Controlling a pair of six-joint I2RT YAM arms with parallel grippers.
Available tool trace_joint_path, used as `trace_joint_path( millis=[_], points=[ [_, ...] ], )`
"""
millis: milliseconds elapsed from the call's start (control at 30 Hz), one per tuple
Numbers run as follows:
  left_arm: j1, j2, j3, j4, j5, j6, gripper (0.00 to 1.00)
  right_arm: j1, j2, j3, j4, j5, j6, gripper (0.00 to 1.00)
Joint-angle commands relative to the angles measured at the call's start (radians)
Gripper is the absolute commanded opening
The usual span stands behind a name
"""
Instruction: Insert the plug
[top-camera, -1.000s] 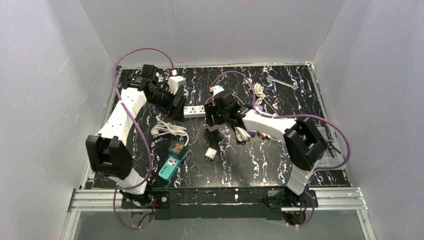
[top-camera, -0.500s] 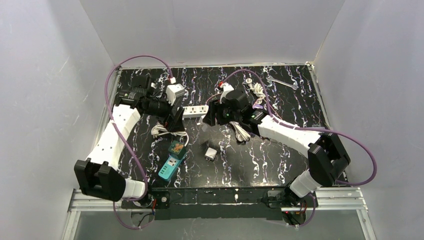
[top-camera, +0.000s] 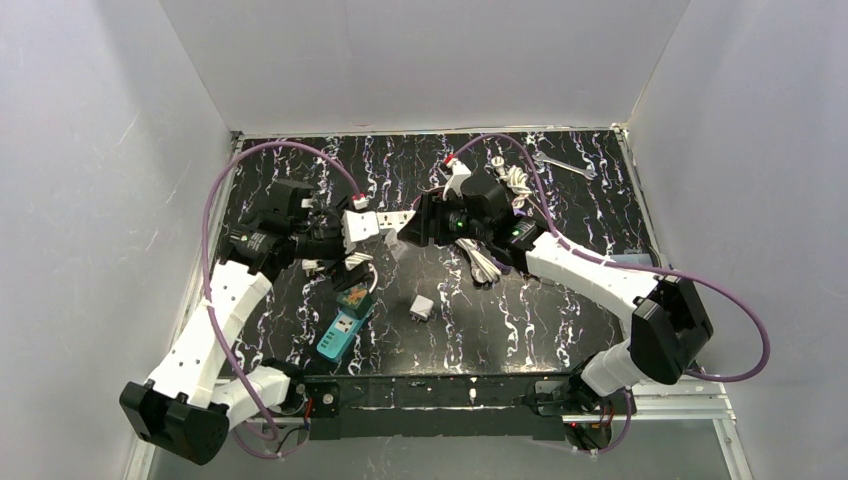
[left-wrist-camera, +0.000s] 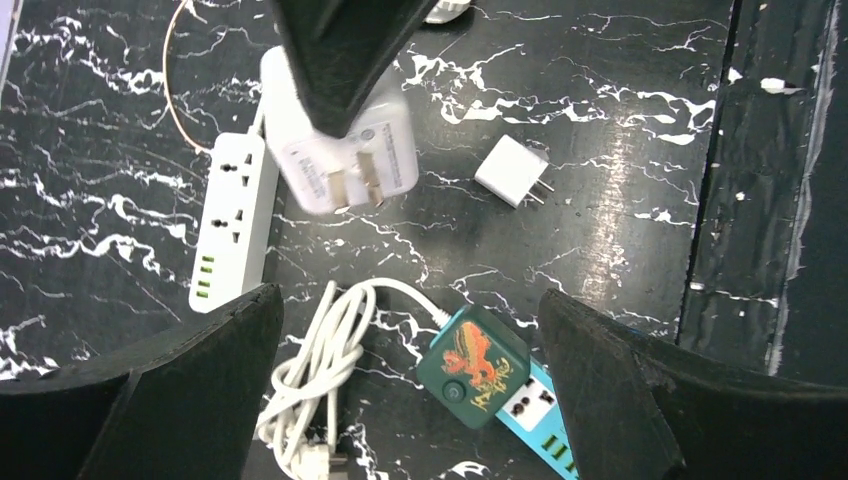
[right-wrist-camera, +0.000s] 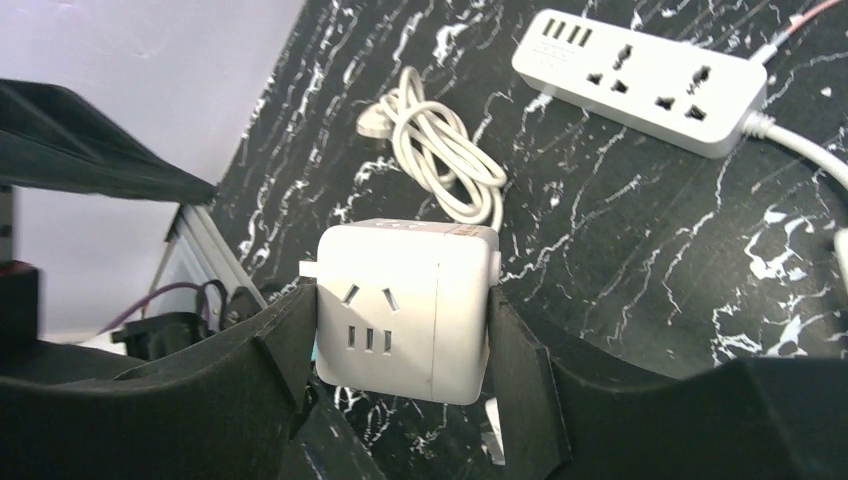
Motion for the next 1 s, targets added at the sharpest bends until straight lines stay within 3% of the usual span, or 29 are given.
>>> trace_joint_path(
  millis=[0,100,233,467,733,833,967],
  points=[
    [-0.078,0.038,-0.026,0.101,-0.078,-0.031,0.98,-0.005,-0.051,0.014,0.128,-0.018,0.045,0.31],
    [-0.108,0.060,-0.043,0.243,-0.141,-0.179,0.98,-0.001,-0.052,0.018,0.131,-0.018,0.044,0.31],
    [-0.123,0.060,-0.061,0.362,-0.193,-0.267,0.98,0.004,-0.060,0.017,0.134,-0.014,0.043,0.31],
    [-0.140,0.084,-0.044,0.335,-0.066,-0.339,0.98,0.020,-0.055,0.019,0.158,-0.010,0.055,0.30],
    [-0.151,0.102,-0.048,0.303,-0.076,-0.268,0.98,0.050,-0.060,0.023,0.160,-0.002,0.053,0.30],
    [-0.151,0.106,-0.040,0.294,-0.074,-0.258,0.85,0.057,-0.065,0.019,0.159,-0.001,0.056,0.30],
    [-0.151,0.127,-0.021,0.242,-0.050,-0.238,0.52,0.063,-0.076,0.020,0.168,0.002,0.066,0.30]
  ],
)
